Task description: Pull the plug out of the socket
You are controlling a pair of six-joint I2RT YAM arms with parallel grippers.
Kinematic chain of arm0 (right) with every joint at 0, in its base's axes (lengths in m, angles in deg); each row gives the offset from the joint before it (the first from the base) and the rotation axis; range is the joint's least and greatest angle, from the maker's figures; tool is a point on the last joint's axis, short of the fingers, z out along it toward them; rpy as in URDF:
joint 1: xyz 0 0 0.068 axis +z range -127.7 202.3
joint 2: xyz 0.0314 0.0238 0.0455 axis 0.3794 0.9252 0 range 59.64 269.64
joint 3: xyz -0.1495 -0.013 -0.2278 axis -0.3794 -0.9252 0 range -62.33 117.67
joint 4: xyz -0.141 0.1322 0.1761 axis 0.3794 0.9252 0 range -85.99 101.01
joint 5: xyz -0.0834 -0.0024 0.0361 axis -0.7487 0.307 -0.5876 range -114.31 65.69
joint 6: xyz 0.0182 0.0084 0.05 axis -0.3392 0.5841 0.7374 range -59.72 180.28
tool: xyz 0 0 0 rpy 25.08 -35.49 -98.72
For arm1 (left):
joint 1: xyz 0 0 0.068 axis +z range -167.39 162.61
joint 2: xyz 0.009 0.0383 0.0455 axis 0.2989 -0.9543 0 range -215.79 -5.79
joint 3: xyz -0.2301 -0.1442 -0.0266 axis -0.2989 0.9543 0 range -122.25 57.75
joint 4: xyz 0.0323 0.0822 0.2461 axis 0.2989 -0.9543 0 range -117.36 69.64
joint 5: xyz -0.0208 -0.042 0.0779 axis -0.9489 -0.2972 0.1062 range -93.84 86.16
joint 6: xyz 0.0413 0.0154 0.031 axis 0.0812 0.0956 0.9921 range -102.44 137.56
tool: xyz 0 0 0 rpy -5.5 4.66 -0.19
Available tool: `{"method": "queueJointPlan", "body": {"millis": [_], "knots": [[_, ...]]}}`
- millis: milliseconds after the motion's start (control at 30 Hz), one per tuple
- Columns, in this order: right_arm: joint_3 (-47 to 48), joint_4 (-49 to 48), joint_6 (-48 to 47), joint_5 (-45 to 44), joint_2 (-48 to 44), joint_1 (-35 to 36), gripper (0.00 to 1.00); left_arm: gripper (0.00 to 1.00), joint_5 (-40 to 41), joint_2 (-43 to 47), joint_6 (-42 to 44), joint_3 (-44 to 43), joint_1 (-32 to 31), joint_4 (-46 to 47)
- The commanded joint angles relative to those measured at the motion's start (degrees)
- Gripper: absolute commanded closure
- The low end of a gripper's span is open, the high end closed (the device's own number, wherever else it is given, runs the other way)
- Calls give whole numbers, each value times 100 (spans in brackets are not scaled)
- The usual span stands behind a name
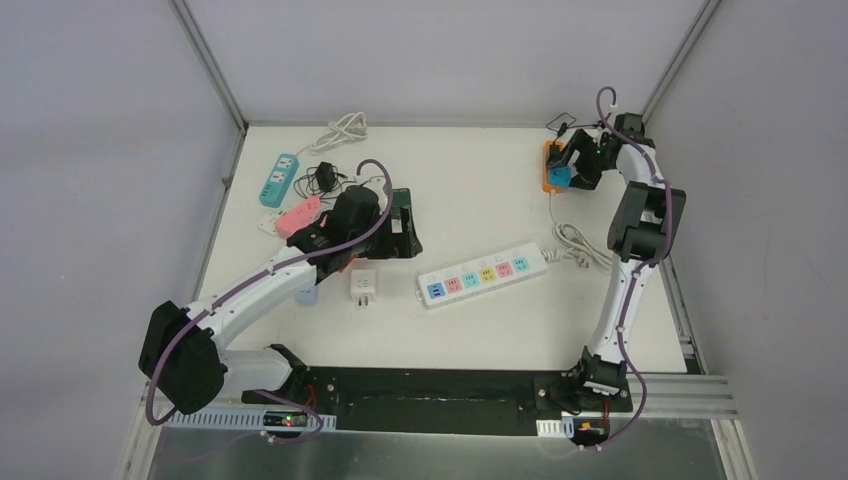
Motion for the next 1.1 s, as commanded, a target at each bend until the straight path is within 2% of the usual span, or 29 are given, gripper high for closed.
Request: {"method": "queueJointPlan", "body": {"millis": [0,233,367,533,700,800,900,967,1067], "knots": [[178,-390,142,630,-126,-34,22,3,-226,-152,-71,-370,60,321],[-621,-942,-199,513,-736,-33,41,1,-359,-309,-110,-316,59,558],[-806,-962,-185,487,-867,-35,61,1,-425,-339,-141,-258,59,652],[-973,-933,-269,292,-1019,-33,79,1,-453,-339,-159,-185,59,729],[-1109,-864,-450,547,-1089,-34,99,1,-647,-498,-142,-175,52,970],[-1320,-839,-516,897,-1227,-17,100,1,-785,-722,36,-219,-10,1363],[-1592,-650,-814,1190,-1494,51,100,1,-603,-933,660,-269,-310,1940],[-1812,-370,-1285,1389,-1757,127,100,1,-497,-1157,756,-345,-423,2323],[-2120,388,-2548,1639,-2130,299,100,1,-310,-1633,434,-618,-416,2664]]}}
